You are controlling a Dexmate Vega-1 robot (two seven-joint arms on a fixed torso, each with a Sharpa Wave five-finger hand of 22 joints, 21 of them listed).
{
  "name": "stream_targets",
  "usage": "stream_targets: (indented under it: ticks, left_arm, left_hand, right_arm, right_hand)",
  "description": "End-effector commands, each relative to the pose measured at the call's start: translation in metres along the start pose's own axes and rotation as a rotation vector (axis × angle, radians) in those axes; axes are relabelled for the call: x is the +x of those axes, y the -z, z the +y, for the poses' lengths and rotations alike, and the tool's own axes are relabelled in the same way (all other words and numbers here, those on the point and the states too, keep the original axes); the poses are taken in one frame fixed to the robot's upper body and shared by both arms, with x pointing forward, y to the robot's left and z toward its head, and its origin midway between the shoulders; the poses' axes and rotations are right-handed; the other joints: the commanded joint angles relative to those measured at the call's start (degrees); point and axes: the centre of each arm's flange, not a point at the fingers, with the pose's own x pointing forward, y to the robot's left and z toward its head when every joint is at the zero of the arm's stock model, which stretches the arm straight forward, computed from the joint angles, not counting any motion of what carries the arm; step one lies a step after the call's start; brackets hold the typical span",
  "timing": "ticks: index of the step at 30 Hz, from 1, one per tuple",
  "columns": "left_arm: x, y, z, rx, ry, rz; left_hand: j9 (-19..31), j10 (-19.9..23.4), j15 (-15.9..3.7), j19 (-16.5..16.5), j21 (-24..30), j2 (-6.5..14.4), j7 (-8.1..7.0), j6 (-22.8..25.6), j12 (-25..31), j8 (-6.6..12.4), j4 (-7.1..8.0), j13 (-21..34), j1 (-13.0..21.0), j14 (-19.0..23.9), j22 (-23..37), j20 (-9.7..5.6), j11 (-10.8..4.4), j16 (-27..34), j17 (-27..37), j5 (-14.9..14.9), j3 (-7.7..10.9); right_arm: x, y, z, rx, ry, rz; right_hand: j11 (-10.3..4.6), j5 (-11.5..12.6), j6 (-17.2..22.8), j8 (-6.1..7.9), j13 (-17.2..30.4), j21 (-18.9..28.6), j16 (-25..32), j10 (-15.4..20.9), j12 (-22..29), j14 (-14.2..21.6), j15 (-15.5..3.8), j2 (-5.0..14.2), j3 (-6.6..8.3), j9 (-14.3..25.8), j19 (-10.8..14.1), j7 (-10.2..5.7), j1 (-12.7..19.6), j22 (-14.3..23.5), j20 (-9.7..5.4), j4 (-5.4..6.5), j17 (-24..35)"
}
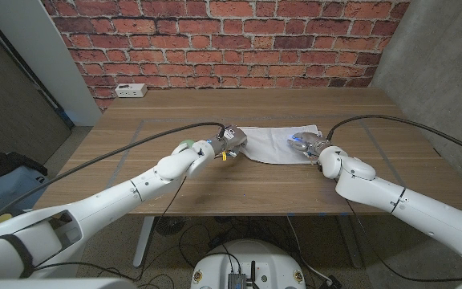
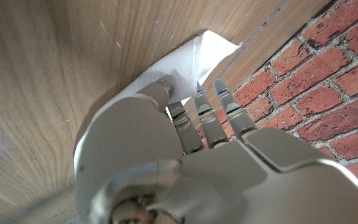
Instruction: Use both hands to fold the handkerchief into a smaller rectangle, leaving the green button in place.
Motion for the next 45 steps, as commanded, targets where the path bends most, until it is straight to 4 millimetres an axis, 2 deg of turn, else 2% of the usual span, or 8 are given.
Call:
stream_targets:
  ticks: [1, 17, 33, 45]
  left_arm:
    - [-0.007, 0.0, 0.017, 0.145, -0.154, -0.017]
    - [-0.01, 0.003, 0.04, 0.326, -0.328, -0.069]
    - [0.014, 0.001, 0.063, 0.49, -0.437, -0.19]
    - [0.028, -0.002, 0.076, 0.599, -0.511, -0.255]
  left_hand:
    - [0.2, 2.3, -8.94, 0.5, 0.3, 0.3, -0.11, 0.6, 0.5, 0.36, -0.11, 0.5, 0.3, 0.7, 0.2, -0.21, -2.13, 0.5, 0.3, 0.0, 0.45]
    - [0.4, 3.1, -9.47, 1.4, 1.0, 0.2, -0.52, 1.5, 0.7, 0.85, -0.33, 1.3, 0.6, 2.3, 0.1, -1.26, -2.86, 1.0, 0.6, -0.1, 0.23]
    - [0.5, 3.7, -9.86, 1.7, 1.3, 0.2, -0.91, 1.9, 0.9, 1.05, -0.57, 1.9, 0.9, 3.1, 0.1, -1.96, -3.04, 1.2, 0.8, -0.2, -0.13]
    - [0.6, 4.1, -9.98, 1.8, 1.5, 0.2, -1.09, 2.3, 1.0, 1.22, -0.78, 2.3, 1.2, 3.5, 0.0, -2.21, -3.07, 1.3, 0.9, -0.2, -0.43]
  right_arm:
    - [-0.001, -0.004, 0.005, -0.05, -0.041, -0.008]
    - [-0.003, -0.01, 0.003, -0.101, -0.048, -0.016]
    - [-0.004, -0.011, 0.001, -0.155, -0.056, -0.006]
    - [-0.001, -0.009, 0.001, -0.174, -0.063, -0.006]
  right_hand:
    - [-0.01, -0.1, 0.6, 0.34, 0.0, 0.0, 0.4, 0.9, 0.3, 0.5, -2.31, 0.09, 0.29, 0.1, 0.6, -0.25, 1.0, 0.1, 0.07, -0.5, -0.1]
    - [-0.28, -0.1, 1.3, 0.27, -0.1, -0.3, 0.2, 1.3, 0.2, 1.0, -2.23, 0.11, 1.1, 0.0, 0.9, -0.39, 2.6, 0.1, 0.45, -2.13, -0.4]
    - [-0.36, -0.2, 1.5, 0.09, -0.1, -0.5, 0.0, 1.5, 0.0, 1.1, -2.3, -0.01, 1.7, 0.0, 1.1, -0.64, 4.0, 0.1, 0.56, -3.61, -0.5]
    - [-0.45, -0.3, 1.6, 0.03, -0.1, -0.6, 0.0, 1.6, 0.0, 1.1, -2.43, 0.05, 1.81, 0.1, 1.1, -0.72, 4.4, 0.1, 0.57, -4.06, -0.4]
